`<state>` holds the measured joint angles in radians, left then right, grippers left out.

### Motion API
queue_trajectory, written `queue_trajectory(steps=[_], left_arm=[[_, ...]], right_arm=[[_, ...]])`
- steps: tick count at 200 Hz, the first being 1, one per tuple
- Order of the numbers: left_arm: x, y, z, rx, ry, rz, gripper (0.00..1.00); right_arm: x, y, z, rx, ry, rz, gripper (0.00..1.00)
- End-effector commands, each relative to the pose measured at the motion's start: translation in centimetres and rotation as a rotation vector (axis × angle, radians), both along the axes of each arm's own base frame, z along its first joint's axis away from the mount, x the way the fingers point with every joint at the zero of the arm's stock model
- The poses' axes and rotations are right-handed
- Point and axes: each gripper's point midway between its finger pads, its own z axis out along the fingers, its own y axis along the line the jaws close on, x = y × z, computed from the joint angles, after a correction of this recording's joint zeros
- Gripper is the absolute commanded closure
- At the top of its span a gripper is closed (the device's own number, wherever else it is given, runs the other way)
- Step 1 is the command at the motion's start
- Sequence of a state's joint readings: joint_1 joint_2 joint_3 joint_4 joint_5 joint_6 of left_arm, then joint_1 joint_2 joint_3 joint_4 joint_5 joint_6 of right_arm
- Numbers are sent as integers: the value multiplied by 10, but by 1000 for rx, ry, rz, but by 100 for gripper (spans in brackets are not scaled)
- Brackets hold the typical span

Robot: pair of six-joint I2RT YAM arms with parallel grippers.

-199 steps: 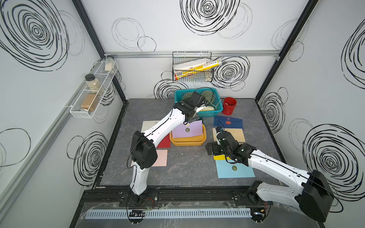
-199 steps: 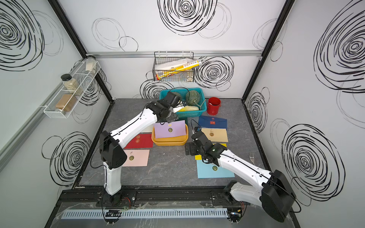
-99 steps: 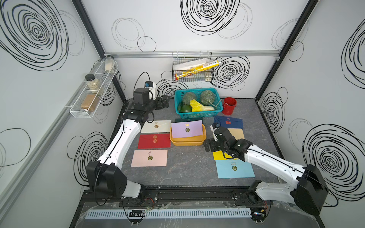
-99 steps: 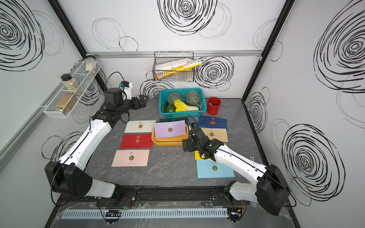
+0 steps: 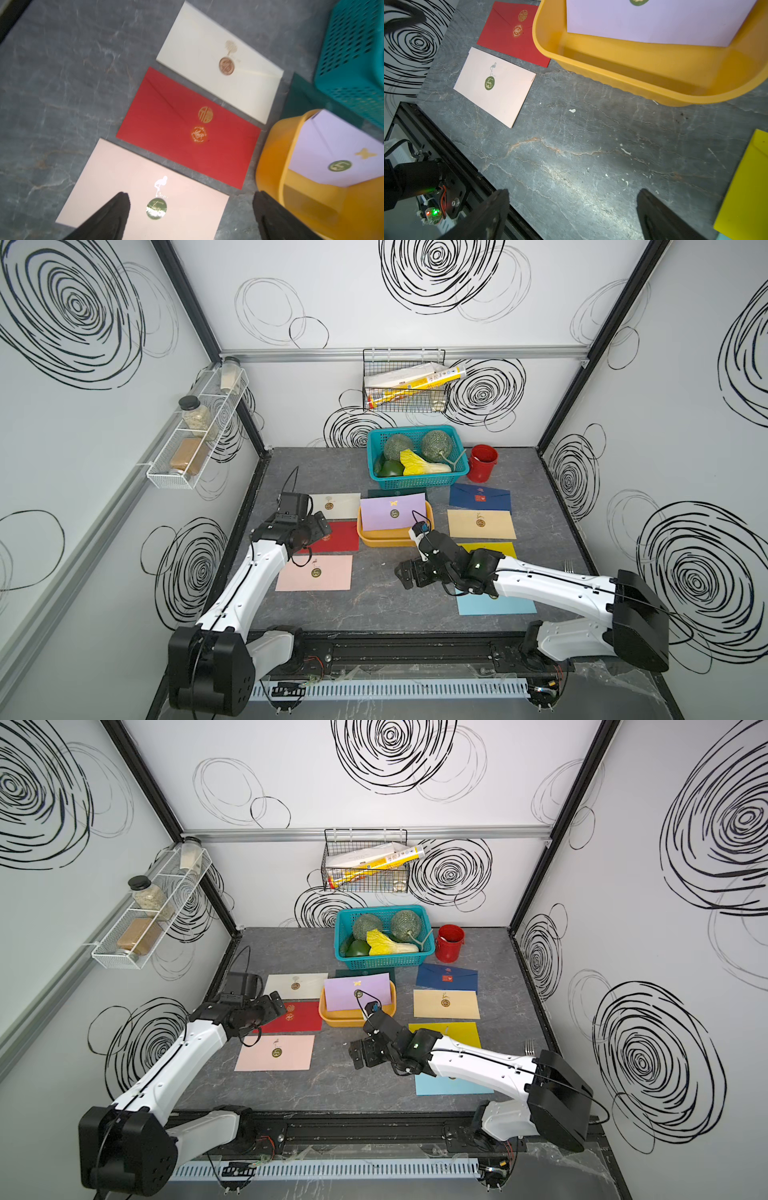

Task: Put the sealed envelopes into the storage box
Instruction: Pick up the envelope from the center of the board.

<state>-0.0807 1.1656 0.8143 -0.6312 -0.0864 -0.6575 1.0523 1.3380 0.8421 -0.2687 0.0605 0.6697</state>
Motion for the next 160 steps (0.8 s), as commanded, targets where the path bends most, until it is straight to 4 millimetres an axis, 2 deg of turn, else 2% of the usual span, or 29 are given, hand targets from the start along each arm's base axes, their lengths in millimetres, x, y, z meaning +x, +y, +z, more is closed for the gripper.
queue_trajectory(steps=[1,29,59,94,114,139,160], left_arm=[[-21,-12,-27,-15,50,26,1],[-29,-26,-60,-22,98,-68,1],[-34,-39,-68,-33,119,-134,3],[-49,-45,-94,-13,230,-134,2],[-50,-45,-102,3,247,-138,2],[-51,-49,-104,48,269,-179,2],[-62,-61,-115,66,326,-225,2]], right_arm=[[4,4,2,20,-10,-29,0],[6,4,2,14,-9,-35,0],[5,-1,0,11,-12,-49,0],[7,1,2,14,-13,-49,0],[6,1,5,14,-15,-46,0],[6,-4,7,9,-21,-54,0],[8,-13,3,13,-7,-71,0]])
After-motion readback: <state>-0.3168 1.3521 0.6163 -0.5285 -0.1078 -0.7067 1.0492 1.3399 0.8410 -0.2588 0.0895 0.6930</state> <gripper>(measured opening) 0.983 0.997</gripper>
